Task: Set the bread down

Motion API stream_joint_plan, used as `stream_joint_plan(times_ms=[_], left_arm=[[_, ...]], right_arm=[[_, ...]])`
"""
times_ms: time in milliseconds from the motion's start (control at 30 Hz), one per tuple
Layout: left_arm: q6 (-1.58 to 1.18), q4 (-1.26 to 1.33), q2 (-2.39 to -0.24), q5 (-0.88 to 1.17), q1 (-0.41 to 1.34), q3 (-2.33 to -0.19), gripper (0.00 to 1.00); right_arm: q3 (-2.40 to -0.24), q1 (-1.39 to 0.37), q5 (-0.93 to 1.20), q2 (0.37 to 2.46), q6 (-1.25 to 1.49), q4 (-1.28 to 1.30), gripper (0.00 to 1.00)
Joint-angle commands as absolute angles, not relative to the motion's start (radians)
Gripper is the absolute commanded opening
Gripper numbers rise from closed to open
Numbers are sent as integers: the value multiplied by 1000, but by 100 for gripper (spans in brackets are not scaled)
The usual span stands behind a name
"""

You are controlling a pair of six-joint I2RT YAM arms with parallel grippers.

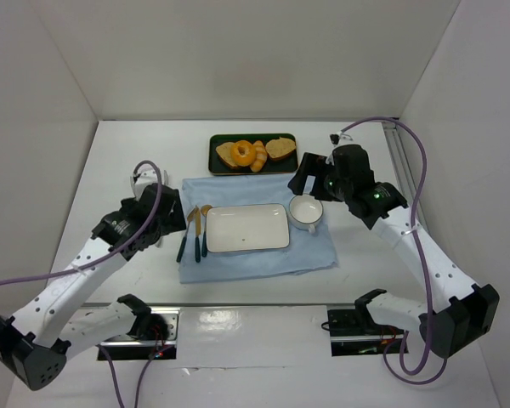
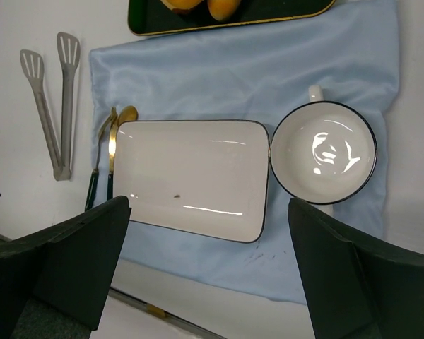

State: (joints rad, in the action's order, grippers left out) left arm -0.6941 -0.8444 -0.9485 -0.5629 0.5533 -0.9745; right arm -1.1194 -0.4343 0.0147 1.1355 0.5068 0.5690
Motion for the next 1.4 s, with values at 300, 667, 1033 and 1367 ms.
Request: stream_joint_plan(times_ms=[300, 667, 1033, 1367], left_arm=[[-559, -559, -1057, -375, 200, -782, 96], [-479, -456, -1287, -200, 55, -850, 96], [-460, -479, -1459, -245, 46, -937, 95], [-469, -488, -1563, -279, 17, -956, 95]], right_arm=[[-1123, -443, 48, 1121, 488, 578, 100], [-1114, -443, 57, 1112, 488, 560, 100], [-1114, -443, 89, 1121, 506, 523, 100], [-1114, -425, 127, 1112, 506, 514, 100]])
